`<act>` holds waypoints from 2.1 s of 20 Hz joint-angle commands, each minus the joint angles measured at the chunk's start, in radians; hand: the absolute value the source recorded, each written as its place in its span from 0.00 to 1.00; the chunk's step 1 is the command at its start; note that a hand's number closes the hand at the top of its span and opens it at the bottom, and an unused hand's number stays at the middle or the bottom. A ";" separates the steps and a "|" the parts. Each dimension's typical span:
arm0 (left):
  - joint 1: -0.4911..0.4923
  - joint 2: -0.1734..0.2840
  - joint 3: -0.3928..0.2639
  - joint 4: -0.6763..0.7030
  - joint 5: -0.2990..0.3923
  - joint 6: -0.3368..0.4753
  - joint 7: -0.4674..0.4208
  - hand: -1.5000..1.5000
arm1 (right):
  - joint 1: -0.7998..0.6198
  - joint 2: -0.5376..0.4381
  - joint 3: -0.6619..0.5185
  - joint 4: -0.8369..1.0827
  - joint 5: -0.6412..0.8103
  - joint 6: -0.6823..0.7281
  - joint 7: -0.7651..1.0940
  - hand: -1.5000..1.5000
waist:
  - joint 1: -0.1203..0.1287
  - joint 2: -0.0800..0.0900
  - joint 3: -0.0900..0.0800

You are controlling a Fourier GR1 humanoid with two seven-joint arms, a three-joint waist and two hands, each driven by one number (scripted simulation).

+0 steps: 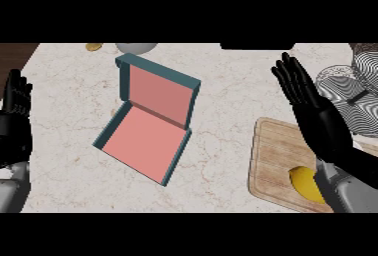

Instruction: Pick the can from the cutting board and place it in the tiered basket

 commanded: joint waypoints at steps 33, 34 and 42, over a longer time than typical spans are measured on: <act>-0.039 -0.020 -0.134 0.073 -0.062 -0.166 0.176 0.50 | 0.422 -0.668 -0.381 -0.235 0.068 -0.305 1.451 0.00 | -0.010 0.010 -0.022; -0.049 -0.038 -0.133 0.097 -0.072 -0.158 0.167 0.50 | 0.441 -0.653 -0.373 -0.262 0.064 -0.293 1.460 0.00 | -0.022 0.007 -0.022; -0.040 -0.052 -0.141 0.047 -0.109 -0.137 0.200 0.50 | 0.321 -0.641 -0.257 -0.126 -0.013 -0.221 1.517 0.00 | -0.014 0.007 -0.022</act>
